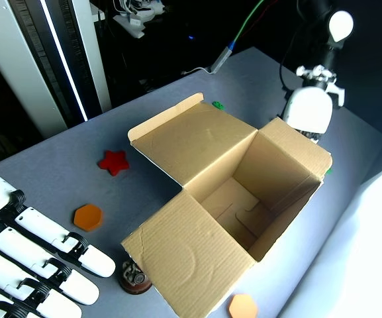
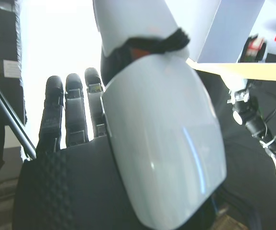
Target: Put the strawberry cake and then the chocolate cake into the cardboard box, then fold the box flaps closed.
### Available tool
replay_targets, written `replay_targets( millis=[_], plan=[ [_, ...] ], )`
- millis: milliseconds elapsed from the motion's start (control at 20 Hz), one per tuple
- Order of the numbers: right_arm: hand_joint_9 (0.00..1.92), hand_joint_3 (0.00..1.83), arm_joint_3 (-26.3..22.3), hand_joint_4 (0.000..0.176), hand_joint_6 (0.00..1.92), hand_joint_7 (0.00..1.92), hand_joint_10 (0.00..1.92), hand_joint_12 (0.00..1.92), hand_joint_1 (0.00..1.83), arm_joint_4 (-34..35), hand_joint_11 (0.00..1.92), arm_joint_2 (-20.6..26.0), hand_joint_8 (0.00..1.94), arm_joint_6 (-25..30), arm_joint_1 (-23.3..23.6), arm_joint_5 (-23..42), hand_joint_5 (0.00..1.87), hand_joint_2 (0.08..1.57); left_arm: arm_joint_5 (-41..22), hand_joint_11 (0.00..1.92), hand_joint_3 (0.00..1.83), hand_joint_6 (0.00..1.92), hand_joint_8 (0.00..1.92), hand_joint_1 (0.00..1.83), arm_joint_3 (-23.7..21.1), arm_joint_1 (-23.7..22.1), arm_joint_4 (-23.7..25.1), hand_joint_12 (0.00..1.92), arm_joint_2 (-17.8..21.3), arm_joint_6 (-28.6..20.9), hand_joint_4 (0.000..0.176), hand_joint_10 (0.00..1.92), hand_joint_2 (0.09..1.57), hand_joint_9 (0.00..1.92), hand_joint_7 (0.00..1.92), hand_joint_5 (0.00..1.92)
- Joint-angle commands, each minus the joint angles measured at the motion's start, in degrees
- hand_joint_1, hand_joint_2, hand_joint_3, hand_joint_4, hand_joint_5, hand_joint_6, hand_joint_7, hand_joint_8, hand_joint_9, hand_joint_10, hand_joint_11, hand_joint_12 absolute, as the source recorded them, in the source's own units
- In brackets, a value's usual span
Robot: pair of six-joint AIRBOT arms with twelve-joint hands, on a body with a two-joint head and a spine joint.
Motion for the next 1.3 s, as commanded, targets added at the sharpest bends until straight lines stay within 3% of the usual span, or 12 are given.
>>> replay_targets(
  millis=[0,200,300,500,650,750,850,1100,1250],
  plan=[
    [0.07,0.0,0.12,0.0,0.01,0.1,0.0,0.21,1.25,-0.63,0.0,0.82,0.0,-0.29,0.38,7.06,0.02,0.95,-0.79,0.85,0.0,0.92,1.26,1.37,-0.01,-1.28,-2.33,1.57,0.74,-0.42,0.0,1.39,1.15,0.93,0.85,0.86],
    [0.07,0.0,0.12,0.0,0.01,0.11,0.0,0.17,1.27,-0.63,0.0,0.84,0.0,-0.52,0.34,7.09,0.02,0.98,-2.69,0.83,0.0,0.95,1.25,1.37,-1.36,-9.07,3.68,1.6,2.79,-4.05,0.0,1.41,1.16,0.92,0.85,0.84],
    [0.08,0.0,0.12,0.0,0.0,0.12,0.01,0.23,1.28,-0.63,0.0,0.84,0.0,-0.53,0.34,7.18,0.03,0.97,-3.74,0.82,0.01,1.12,1.41,1.21,-1.92,-13.25,6.66,1.61,3.59,-5.23,0.0,1.34,1.2,0.89,0.85,0.78],
    [0.06,0.0,0.12,0.0,0.0,0.08,0.0,0.15,1.28,-0.63,0.0,0.85,0.0,-0.63,0.28,7.46,0.02,0.98,-5.93,0.84,0.0,1.13,1.41,1.2,-1.82,-19.76,12.33,1.62,4.18,-7.24,0.0,1.34,1.2,0.91,0.86,0.79],
    [0.05,0.01,0.12,0.0,0.0,0.06,0.0,0.23,1.27,-0.63,0.0,0.86,0.0,-0.63,0.26,7.52,0.02,1.0,-7.39,0.84,0.0,1.18,1.41,1.19,-1.23,-24.18,15.92,1.64,4.06,-8.51,0.0,1.35,1.22,0.9,0.83,0.77],
    [0.02,0.01,0.12,0.0,0.0,0.04,0.0,0.15,1.3,-0.63,0.0,0.87,0.0,-0.64,0.23,7.52,0.02,1.0,-8.47,0.82,0.0,1.05,1.31,1.35,-1.23,-27.43,18.03,1.65,3.74,-9.35,0.0,1.45,1.19,0.9,0.81,0.77],
    [0.04,0.0,0.12,0.0,0.0,0.07,0.01,0.17,1.27,-0.63,0.0,0.86,0.0,-0.64,0.24,7.51,0.03,0.99,-9.36,0.8,0.0,1.14,1.41,1.2,-1.38,-29.24,19.06,1.66,3.19,-10.01,0.0,1.36,1.21,0.88,0.84,0.79],
    [0.05,0.01,0.11,0.0,0.0,0.08,0.01,0.13,1.25,-0.63,0.0,0.85,0.0,-0.66,0.24,7.45,0.0,1.01,-10.37,0.83,0.0,1.07,1.36,1.21,-3.84,-31.29,21.27,1.61,1.33,-10.85,0.0,1.32,1.19,0.92,0.89,0.82],
    [0.05,0.0,0.13,0.0,0.01,0.09,0.0,0.28,1.25,1.92,0.0,0.85,0.0,-0.57,0.31,5.79,0.02,1.0,-10.37,0.81,0.0,1.05,1.36,1.22,-4.81,-31.9,21.5,1.58,-0.1,-10.89,0.0,1.3,1.18,0.91,0.89,0.82]
  ],
)
